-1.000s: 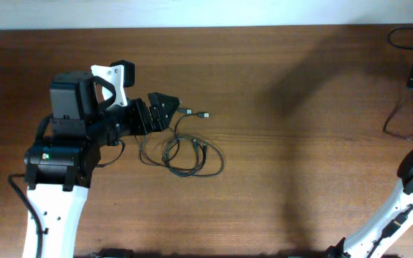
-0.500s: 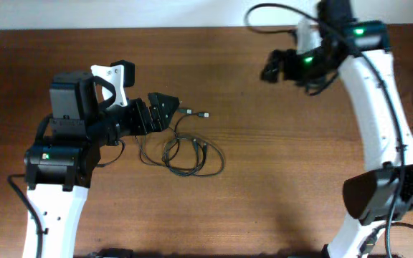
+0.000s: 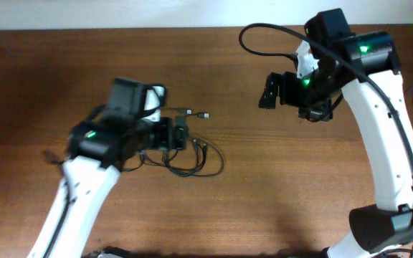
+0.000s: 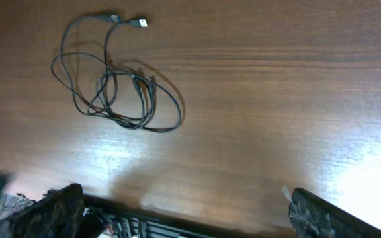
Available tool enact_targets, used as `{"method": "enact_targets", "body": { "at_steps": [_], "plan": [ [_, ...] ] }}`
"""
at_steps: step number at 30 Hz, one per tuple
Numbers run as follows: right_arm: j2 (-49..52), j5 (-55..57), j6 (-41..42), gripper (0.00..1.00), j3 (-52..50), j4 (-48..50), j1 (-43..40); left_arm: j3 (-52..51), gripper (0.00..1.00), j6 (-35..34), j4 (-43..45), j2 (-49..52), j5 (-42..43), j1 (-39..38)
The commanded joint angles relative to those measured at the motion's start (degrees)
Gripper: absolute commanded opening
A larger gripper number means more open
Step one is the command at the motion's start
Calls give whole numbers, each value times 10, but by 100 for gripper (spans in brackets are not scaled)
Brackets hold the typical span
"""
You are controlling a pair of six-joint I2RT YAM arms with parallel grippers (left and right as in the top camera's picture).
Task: Untangle cables
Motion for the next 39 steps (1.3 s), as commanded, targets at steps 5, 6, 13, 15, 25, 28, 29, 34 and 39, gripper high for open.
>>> {"method": "enact_targets", "body": {
  "at_steps": [5,6,13,15,25,28,29,34,39],
  "plan": [
    [-53,94,6,98,0,-19,3,-6,71,-58,-28,265,-204,-85],
    [-53,94,6,99,0,-19,3,-6,58,-58,-28,289,-204,-85],
    [-53,107,0,99,0,-19,3,-43,52,-58,48,346,-204,-85],
    [-53,107,0,99,0,-21,3,-72,45,-77,98,346,-204,-85],
    [-53,107,0,98,-1,-19,3,-34,0,-86,25,336,-204,-85],
    [-52,118,0,99,-1,-7,3,11,0,-118,-28,265,-198,-85],
    [-52,142,0,98,-1,-7,3,24,0,-120,-42,220,-189,-85],
    [-52,111,2,99,-30,-4,4,33,0,-120,-10,-11,-185,-85],
    [-52,-75,1,99,-233,144,4,33,0,-119,44,-131,-202,-85]
  ]
}}
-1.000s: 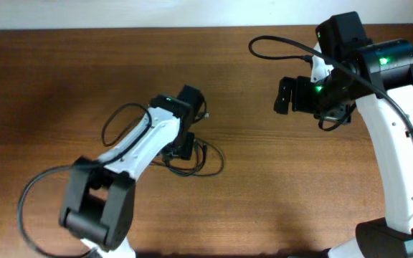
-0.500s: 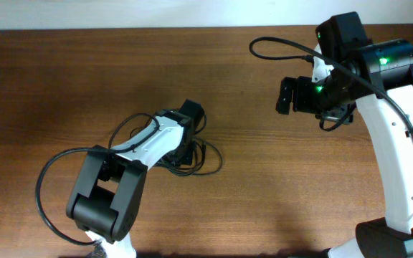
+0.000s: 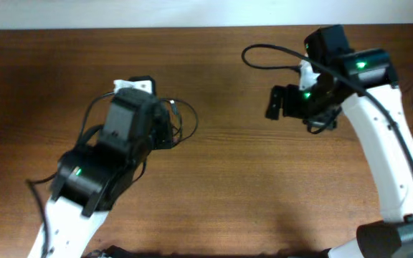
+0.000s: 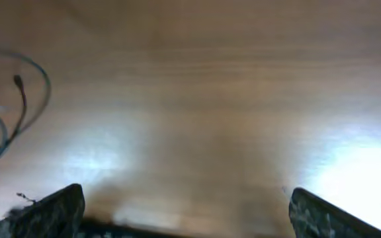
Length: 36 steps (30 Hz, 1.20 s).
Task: Untangle cables
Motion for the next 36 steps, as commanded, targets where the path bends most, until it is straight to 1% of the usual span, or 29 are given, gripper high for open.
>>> {"method": "enact_targets", "body": {
  "at_steps": [1,2,3,4,7,8,9,10,11,12,13,14,15,16,17,18,19,20,23,25,26,27,30,31,32,33,34,35,36],
  "plan": [
    [-1,-119,1,99,-111,86,3,5,0,-7,6,-32,-16,-1],
    [-1,-148,0,99,-149,130,3,5,0,-7,6,-31,-16,-1],
    [-1,-211,-52,100,-168,168,3,5,0,-7,7,-31,-16,-1],
    [-1,-256,-81,100,-176,196,3,5,0,-7,11,-31,-14,-1],
    [-1,-357,-87,91,-216,304,24,5,0,-7,42,-31,17,-1],
    [-1,-367,-56,89,-228,334,46,5,0,-8,52,-31,31,-1],
    [-1,-357,46,90,-248,385,72,5,0,-8,65,-31,50,-1],
    [-1,-347,210,90,-278,510,106,5,0,-8,85,-31,82,-1],
    [1,-342,285,90,-294,612,131,5,0,-8,96,-31,96,-1],
    [2,-321,317,90,-294,651,151,5,0,-8,104,-31,107,-1],
    [2,-236,322,90,-294,662,187,5,0,-7,116,-33,122,-1],
    [3,-110,322,89,-294,626,211,6,0,-6,126,-38,122,-1],
    [3,-10,320,84,-294,583,219,9,0,-7,126,-50,85,-1],
    [3,79,320,76,-294,533,220,11,0,-6,126,-66,49,-1],
    [3,136,320,67,-294,497,217,12,0,-6,126,-85,9,-1],
    [2,190,320,55,-294,451,205,13,0,-4,126,-113,-36,-1],
    [2,219,315,48,-294,403,180,13,0,7,124,-150,-95,-1],
    [2,235,314,48,-294,370,159,13,0,7,118,-175,-139,-1],
    [2,236,258,48,-294,333,101,13,0,6,103,-197,-194,-1],
    [2,241,224,47,-294,325,71,13,0,6,103,-196,-200,-1],
    [2,278,210,64,-294,313,41,13,0,6,103,-196,-230,-1],
    [2,290,210,78,-294,300,10,13,0,6,96,-196,-285,-1],
    [2,279,210,88,-294,270,-92,13,0,6,54,-196,-413,-1],
    [2,264,209,88,-294,265,-114,13,0,6,52,-196,-418,-1],
    [2,221,177,93,-294,266,-144,13,0,4,53,-196,-414,-1],
    [2,193,159,96,-294,267,-150,13,0,-8,50,-192,-395,-1],
    [2,150,128,97,-294,269,-151,13,0,-9,50,-188,-373,-1],
    [1,72,85,90,-293,271,-150,13,0,-9,49,-177,-315,-1],
    [-5,-28,22,63,-290,272,-150,13,0,-9,49,-158,-261,-1]
  ]
}}
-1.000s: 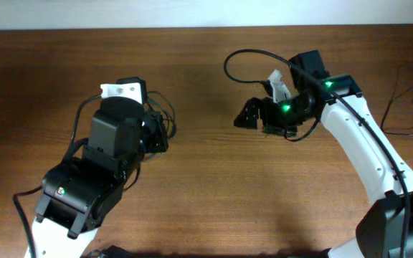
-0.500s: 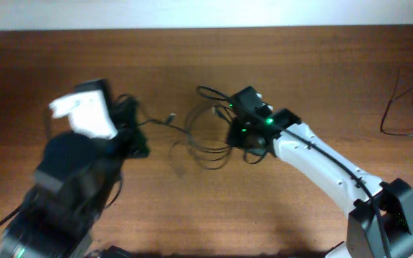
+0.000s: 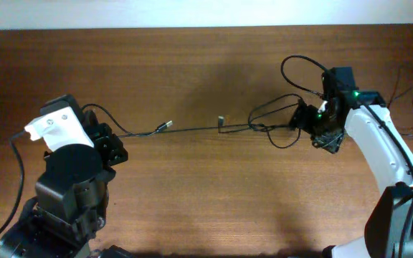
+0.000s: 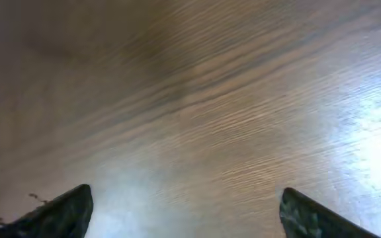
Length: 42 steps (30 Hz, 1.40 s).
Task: Untangle cables
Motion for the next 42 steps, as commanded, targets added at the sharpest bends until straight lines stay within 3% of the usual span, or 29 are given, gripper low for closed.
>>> {"method": "enact_targets", "body": {
  "at_steps": [1,2,3,7,8,9,10,11,12,13,14,16,17,18,21,25,27,28,31,32,35,37,38,41,42],
  "plan": [
    [-15,-160,-116,36,4,3,-24,20,0,5,1,29,31,15],
    [-32,-188,-130,11,8,1,-24,20,0,5,0,51,55,15],
    [-67,-200,-138,4,13,-1,-24,20,0,5,-1,81,78,15],
    [-168,-241,-162,4,14,-5,-24,20,3,5,-1,190,177,15],
    [-184,-265,-189,4,14,-4,-24,20,8,5,0,215,208,15],
    [-190,-266,-214,4,14,-4,-24,20,26,5,2,230,233,15],
    [-191,-267,-225,7,14,-6,-24,20,71,5,7,241,263,15],
    [-191,-267,-225,8,14,-6,-24,20,99,5,10,244,285,15],
    [-191,-266,-225,12,14,-2,-24,20,99,5,13,243,316,15],
    [-190,-261,-192,23,14,4,-24,20,100,20,22,238,376,15],
    [-189,-257,-169,23,14,5,-24,20,100,58,32,234,428,15],
    [-175,-221,-70,19,14,4,-24,20,100,242,71,223,671,15],
    [-163,-221,-39,13,14,-1,-24,20,85,282,71,224,711,12],
    [-154,-219,-31,10,14,-3,-24,20,61,282,75,225,712,0],
    [-131,-200,-20,10,14,-21,-24,20,59,265,117,225,701,-49],
    [-127,-217,-19,6,14,-50,-24,20,59,264,130,247,542,-141],
    [-127,-219,-19,6,14,-54,-13,20,59,246,147,289,511,-163],
    [-127,-207,-19,6,14,-54,-2,20,54,230,182,317,511,-176],
    [-127,-206,-19,6,14,-55,17,20,47,200,200,361,405,-192],
    [-127,-206,-19,6,14,-55,23,20,41,200,209,371,402,-193],
    [-127,-204,-21,6,14,-68,24,20,16,200,195,378,266,-193],
    [-127,-203,-32,6,14,-77,24,20,15,200,197,378,236,-192],
    [-127,-205,-32,6,14,-88,24,20,3,200,197,378,234,-192],
    [-127,-223,-42,6,14,-148,24,20,0,161,212,379,180,-192],
    [-127,-212,-75,12,14,-154,24,21,0,149,224,378,114,-192]
  ]
}}
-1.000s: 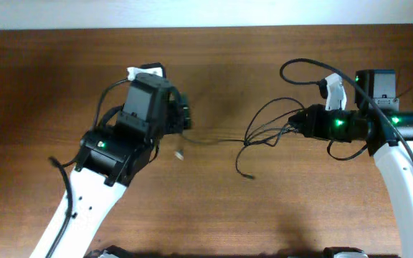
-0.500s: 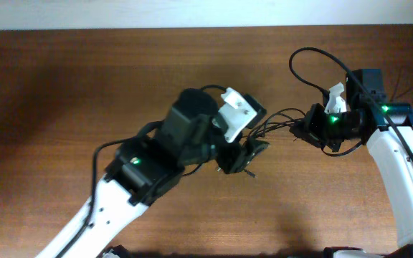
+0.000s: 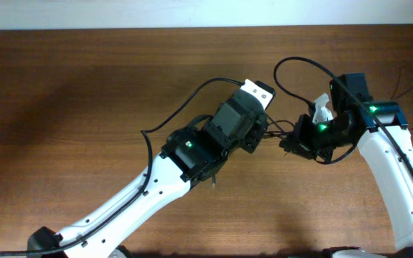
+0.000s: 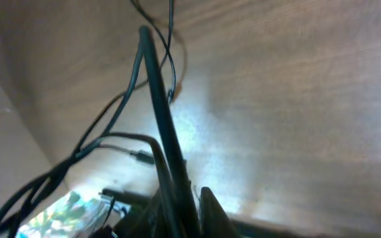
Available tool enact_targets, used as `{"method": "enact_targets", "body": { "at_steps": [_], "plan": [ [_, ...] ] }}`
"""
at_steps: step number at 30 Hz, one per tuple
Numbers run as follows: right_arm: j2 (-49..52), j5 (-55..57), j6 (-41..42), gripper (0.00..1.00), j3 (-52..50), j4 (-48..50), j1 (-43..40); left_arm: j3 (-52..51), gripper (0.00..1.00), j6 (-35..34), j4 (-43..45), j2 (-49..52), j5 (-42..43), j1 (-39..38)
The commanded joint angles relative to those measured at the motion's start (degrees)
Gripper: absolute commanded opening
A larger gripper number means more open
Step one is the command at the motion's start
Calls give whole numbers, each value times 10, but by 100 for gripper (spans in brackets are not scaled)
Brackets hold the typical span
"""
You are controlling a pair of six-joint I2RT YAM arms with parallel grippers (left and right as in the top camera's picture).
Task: Untangle cables
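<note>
Thin black cables [image 3: 277, 131] run in a short bunch between my two grippers, right of the table's middle. My left gripper [image 3: 258, 137] reaches across to them; its fingers are hidden under the wrist. My right gripper [image 3: 291, 145] faces it from the right. In the right wrist view the right gripper [image 4: 187, 213] is shut on a black cable [image 4: 156, 99] that runs up and away from its fingers [image 4: 210, 206], with thinner strands looping to the left. A loose cable end [image 3: 212, 183] shows below the left forearm.
The brown wooden table [image 3: 84, 86] stretches left and forward of the arms. More dark cables lie at the table's right edge. The left arm's long white forearm [image 3: 142, 190] crosses the front middle diagonally.
The left gripper was at the far left with a cable stretched across to the right gripper. Now it is close beside the right gripper, and the cables are bunched between them.
The tangle lay at the middle left beside the left gripper, the right gripper open and apart. Then the left gripper had lifted it. Later one cable was stretched across the table between both grippers. Now the grippers are close together, the right shut on a cable.
</note>
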Motion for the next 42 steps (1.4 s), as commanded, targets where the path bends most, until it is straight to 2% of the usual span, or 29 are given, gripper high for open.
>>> {"method": "enact_targets", "body": {
  "at_steps": [1,2,3,4,6,8,9,10,11,13,14,16,17,18,20,22,24,27,28,30,31,32,33,35,37,40,42],
  "plan": [
    [0,62,-56,34,6,-22,-1,9,0,-65,28,-6,-239,14],
    [0,88,-56,49,6,-17,-1,9,0,-75,28,-22,-269,14],
    [0,94,-56,65,6,3,-1,9,0,-75,26,-44,-259,15],
    [0,90,-55,72,7,23,-1,9,0,-74,22,-56,-243,15],
    [0,71,-53,98,37,80,-5,9,0,-75,-10,-64,-170,14],
    [0,21,-37,98,68,213,-20,9,0,-71,-25,-64,-26,14],
    [0,1,-16,99,69,296,-21,9,0,-48,-24,-64,63,14],
    [0,1,-2,98,69,338,-21,9,0,-31,-25,-64,124,14],
    [0,1,11,98,69,367,-21,9,0,-31,-29,-64,125,14],
    [-5,-26,24,98,69,364,-24,9,0,-52,-43,-64,5,19],
    [-11,-29,24,99,69,325,-22,9,0,-95,-44,-64,-51,28],
    [-18,12,66,99,69,176,-23,9,0,-181,-52,-64,-148,55],
    [-18,7,67,100,69,148,-19,9,0,-188,-49,-64,-148,61],
    [-18,-8,67,94,69,131,-7,9,0,-183,-48,-64,-150,64],
    [-17,-38,78,72,69,131,21,9,0,-160,-48,-64,-164,64],
    [-6,-7,179,72,69,149,71,9,0,-161,-37,-64,-150,64],
    [31,-12,270,71,68,211,111,9,0,-162,-31,-71,-137,64],
    [65,-38,320,70,68,291,143,9,0,-162,-31,-85,-136,64],
    [75,-38,345,70,68,321,152,9,0,-163,-31,-85,-112,64],
    [104,-38,387,61,68,365,168,9,0,-167,-28,-87,-92,64],
    [115,-40,386,41,68,365,172,9,0,-184,-27,-97,-92,64],
    [120,-40,386,15,68,358,172,9,0,-184,-27,-107,-99,64],
    [120,-35,380,4,68,348,172,9,0,-184,-34,-122,-137,65],
    [120,-34,350,4,68,342,172,9,0,-184,-60,-149,-214,77],
    [115,-36,306,4,68,316,172,9,0,-184,-86,-175,-257,116],
    [104,-4,224,4,68,240,166,9,0,-184,-102,-207,-260,199],
    [104,97,205,4,68,165,148,9,0,-184,-107,-235,-260,250]
  ]
}}
